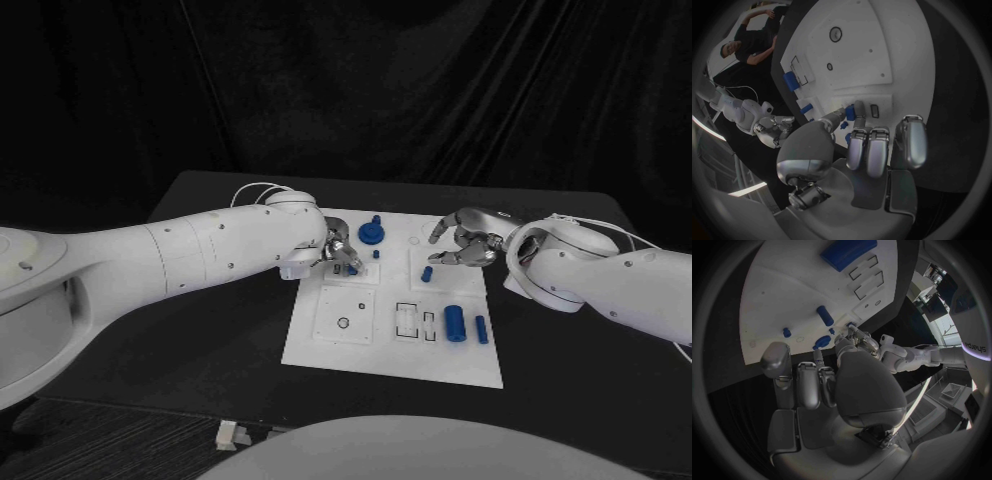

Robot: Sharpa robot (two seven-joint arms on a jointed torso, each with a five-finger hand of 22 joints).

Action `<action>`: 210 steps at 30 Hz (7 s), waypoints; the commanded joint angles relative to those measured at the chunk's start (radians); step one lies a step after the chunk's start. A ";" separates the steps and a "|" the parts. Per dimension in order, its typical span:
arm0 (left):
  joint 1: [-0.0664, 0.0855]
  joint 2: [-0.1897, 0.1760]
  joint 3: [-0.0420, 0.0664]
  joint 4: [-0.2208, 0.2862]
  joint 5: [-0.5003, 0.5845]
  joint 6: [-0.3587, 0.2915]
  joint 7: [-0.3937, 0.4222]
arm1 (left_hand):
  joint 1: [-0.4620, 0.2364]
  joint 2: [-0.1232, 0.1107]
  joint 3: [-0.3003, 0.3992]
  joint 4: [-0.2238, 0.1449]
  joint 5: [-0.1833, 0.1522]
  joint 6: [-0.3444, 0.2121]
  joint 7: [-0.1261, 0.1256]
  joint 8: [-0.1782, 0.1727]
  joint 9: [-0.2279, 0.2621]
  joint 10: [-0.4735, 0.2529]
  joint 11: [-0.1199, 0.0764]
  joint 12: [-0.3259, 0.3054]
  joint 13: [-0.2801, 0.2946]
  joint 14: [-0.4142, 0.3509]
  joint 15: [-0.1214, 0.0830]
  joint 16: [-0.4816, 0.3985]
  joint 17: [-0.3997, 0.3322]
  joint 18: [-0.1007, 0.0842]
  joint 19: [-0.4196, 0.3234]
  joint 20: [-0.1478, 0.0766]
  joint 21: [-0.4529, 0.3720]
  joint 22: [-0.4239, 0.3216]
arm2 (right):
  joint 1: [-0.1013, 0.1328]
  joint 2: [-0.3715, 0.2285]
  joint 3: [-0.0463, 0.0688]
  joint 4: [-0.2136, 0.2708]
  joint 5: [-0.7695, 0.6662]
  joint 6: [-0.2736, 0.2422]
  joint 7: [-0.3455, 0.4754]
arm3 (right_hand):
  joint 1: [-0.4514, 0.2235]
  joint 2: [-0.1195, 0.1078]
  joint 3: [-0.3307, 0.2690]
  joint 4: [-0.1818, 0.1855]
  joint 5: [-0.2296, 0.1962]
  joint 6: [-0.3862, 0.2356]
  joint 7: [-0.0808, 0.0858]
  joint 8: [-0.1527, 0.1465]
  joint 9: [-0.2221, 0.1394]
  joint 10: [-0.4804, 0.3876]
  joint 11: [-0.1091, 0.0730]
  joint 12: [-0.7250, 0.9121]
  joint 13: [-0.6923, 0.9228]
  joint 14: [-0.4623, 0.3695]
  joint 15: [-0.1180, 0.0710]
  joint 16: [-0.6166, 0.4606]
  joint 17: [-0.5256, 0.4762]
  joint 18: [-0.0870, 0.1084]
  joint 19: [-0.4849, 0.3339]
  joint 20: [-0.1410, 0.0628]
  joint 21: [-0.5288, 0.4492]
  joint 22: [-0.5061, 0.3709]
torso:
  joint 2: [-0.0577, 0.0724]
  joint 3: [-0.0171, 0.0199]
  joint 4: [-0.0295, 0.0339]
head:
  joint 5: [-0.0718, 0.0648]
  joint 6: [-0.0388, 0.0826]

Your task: Assemble the parts on the task board

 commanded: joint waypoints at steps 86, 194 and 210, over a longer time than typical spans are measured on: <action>0.040 0.025 -0.001 -0.246 0.001 -0.013 0.153 | 0.073 0.012 -0.291 0.151 -0.084 -0.072 0.005 0.087 0.220 0.106 0.006 0.004 0.263 0.104 0.005 0.000 0.263 0.009 0.005 0.002 -0.030 0.140 | -0.006 -0.017 0.001 0.016 -0.001 0.010 -0.003 | -0.009 0.011 -0.007 -0.002 0.003 0.006 -0.002 0.008 -0.002 0.044 0.008 -0.013 0.206 0.046 0.008 -0.006 0.137 -0.002 -0.011 0.001 -0.010 0.121 | 0.008 -0.0013 -0.0058 | -0.016 0.000; 0.008 0.059 -0.001 -0.299 0.001 -0.028 0.191 | 0.206 -0.032 0.045 -0.065 0.256 -0.084 -0.002 0.040 0.332 0.106 0.001 0.004 0.263 0.101 0.004 -0.002 0.259 0.014 -0.004 0.003 -0.079 0.173 | -0.007 -0.005 0.001 0.000 -0.001 -0.017 0.013 | -0.013 0.012 -0.011 -0.001 0.003 0.008 0.000 0.014 -0.004 0.049 0.009 -0.010 0.210 0.049 0.008 -0.001 0.141 -0.003 -0.009 0.001 -0.006 0.123 | 0.007 -0.0001 -0.0032 | -0.035 0.000; 0.010 0.010 -0.001 -0.221 0.001 -0.095 0.166 | 0.179 -0.053 0.117 -0.088 0.256 -0.062 -0.005 0.045 0.330 0.106 -0.003 0.004 0.263 0.101 -0.001 -0.002 0.259 0.011 0.012 0.000 -0.064 0.178 | -0.008 -0.009 0.001 0.003 -0.001 -0.020 0.011 | -0.011 0.013 -0.011 -0.003 0.004 0.009 0.000 0.015 -0.005 0.046 0.010 -0.012 0.207 0.048 0.009 -0.003 0.139 -0.002 -0.010 0.001 -0.010 0.122 | 0.007 -0.0002 -0.0012 | -0.030 0.000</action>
